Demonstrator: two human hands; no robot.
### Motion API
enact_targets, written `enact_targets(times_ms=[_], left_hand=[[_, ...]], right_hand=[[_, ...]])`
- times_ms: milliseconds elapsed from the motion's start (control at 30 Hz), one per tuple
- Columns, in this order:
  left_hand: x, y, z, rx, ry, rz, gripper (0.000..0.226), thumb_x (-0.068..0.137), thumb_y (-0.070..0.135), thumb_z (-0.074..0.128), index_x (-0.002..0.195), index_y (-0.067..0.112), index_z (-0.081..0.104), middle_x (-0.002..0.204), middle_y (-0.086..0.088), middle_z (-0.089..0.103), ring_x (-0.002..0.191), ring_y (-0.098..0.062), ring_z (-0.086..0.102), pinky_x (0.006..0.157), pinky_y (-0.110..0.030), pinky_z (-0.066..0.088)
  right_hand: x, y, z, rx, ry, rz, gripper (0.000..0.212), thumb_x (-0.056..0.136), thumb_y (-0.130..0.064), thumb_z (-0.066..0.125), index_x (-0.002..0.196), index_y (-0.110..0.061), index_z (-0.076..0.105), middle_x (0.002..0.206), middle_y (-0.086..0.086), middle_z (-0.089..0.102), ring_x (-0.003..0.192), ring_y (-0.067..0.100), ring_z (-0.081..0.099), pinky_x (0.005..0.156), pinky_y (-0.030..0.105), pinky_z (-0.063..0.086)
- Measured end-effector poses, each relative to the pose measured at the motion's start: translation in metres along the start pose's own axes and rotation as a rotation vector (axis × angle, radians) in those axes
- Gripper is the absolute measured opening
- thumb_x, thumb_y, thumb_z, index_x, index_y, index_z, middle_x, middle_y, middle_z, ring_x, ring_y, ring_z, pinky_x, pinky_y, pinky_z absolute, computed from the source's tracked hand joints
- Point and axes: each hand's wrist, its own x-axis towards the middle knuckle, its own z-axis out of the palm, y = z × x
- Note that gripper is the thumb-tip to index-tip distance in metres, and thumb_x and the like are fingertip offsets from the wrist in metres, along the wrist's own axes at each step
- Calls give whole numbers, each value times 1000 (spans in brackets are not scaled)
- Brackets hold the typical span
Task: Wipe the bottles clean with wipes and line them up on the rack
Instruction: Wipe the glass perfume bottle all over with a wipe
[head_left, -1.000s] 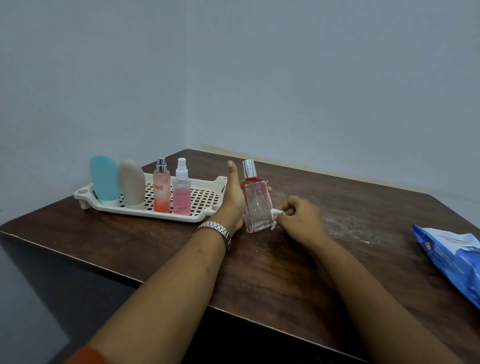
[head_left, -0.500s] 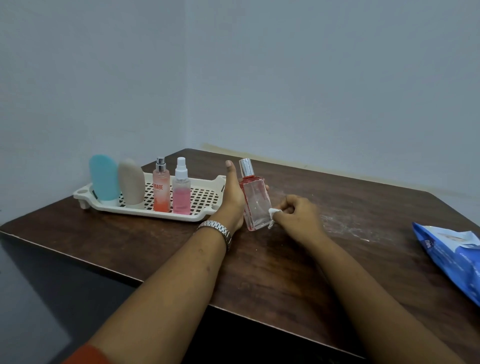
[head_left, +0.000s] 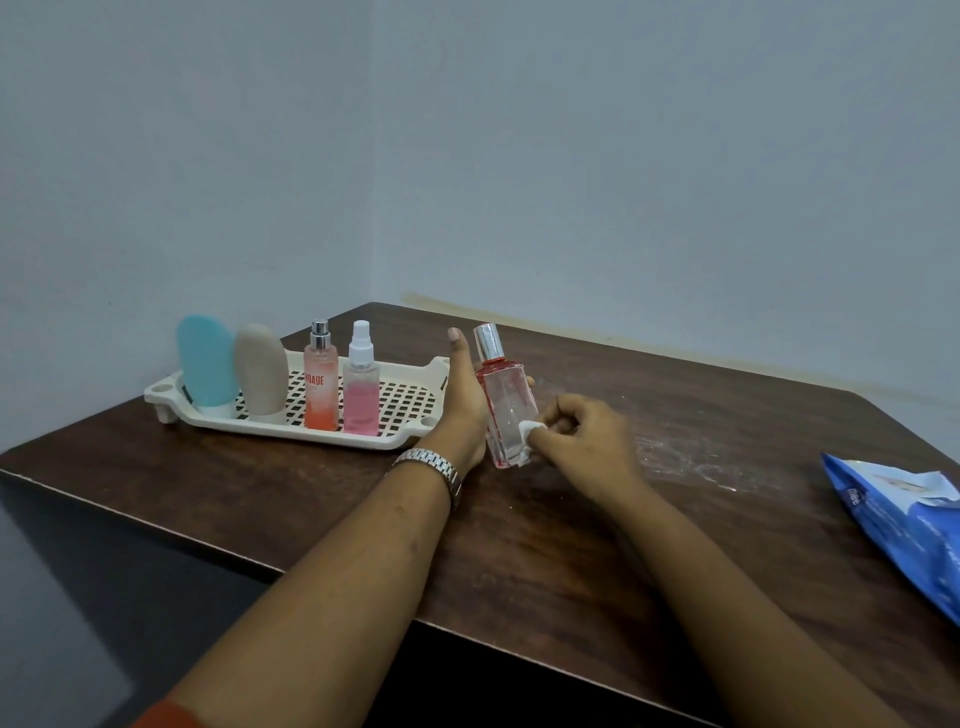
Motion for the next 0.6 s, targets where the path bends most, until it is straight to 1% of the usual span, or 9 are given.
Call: enact_targets(times_ms=[67,100,167,267,333,400,467,533,600], left_hand=[[0,0,0,7,-6,5,92,82,81,20,80,2,66,80,-16,68,70,-28,63,80,-40,53],[-1,-1,0,19,-13,7,92,82,82,20,80,2,66,81,-16,68,72,-29,64,85,-43,53],[-4,-1,1,31,-26,1,92,82,82,20,81,3,67,81,-15,68,73,-29,64,89,-45,52],[-7,1,2,19,-35,-3,89,84,79,19,83,3,65,81,-14,67,71,-27,64,72,-36,54],[-8,2,3,1,-40,-3,88,85,78,20,81,3,64,76,-13,66,66,-24,63,64,-31,54],[-8,2,3,-44,-44,-11,88,84,80,22,80,1,63,71,-14,66,63,-24,63,66,-32,55],[-9,1,3,-64,-37,-14,89,82,81,24,80,1,63,70,-15,66,63,-26,63,71,-35,54],[-8,1,3,-40,-31,-13,89,83,81,22,80,2,63,71,-15,67,65,-26,63,72,-36,53],[-7,1,1,-4,-35,-8,90,83,80,20,81,3,65,71,-13,68,66,-26,63,72,-35,52]], right_hand=[[2,-1,1,10,50,-29,10,80,-17,69,72,-17,63,69,1,64,68,20,63,57,30,51],[3,-2,1,9,83,-49,8,82,-17,67,76,-20,65,70,-4,63,67,14,60,53,22,46],[4,-3,2,6,135,-96,5,85,-19,65,87,-20,69,77,-7,64,68,3,57,53,12,38],[1,-6,5,8,142,-210,9,85,-20,67,92,-17,71,82,-9,60,72,-3,52,58,3,37],[-2,-8,6,-27,97,-304,6,83,-20,70,89,-18,72,80,-11,58,74,-3,52,61,2,37],[-1,-7,3,-74,29,-364,7,79,-17,72,81,-24,71,77,-13,58,72,0,53,60,5,36],[1,-4,-4,-89,-63,-366,18,74,-13,75,69,-29,66,72,-13,60,70,2,54,57,7,36],[4,-1,-8,-87,-121,-335,19,73,-14,76,66,-29,65,71,-12,61,69,0,54,55,9,37],[7,3,-9,-71,-68,-317,13,76,-17,75,70,-25,67,72,-9,61,66,-2,53,54,8,37]])
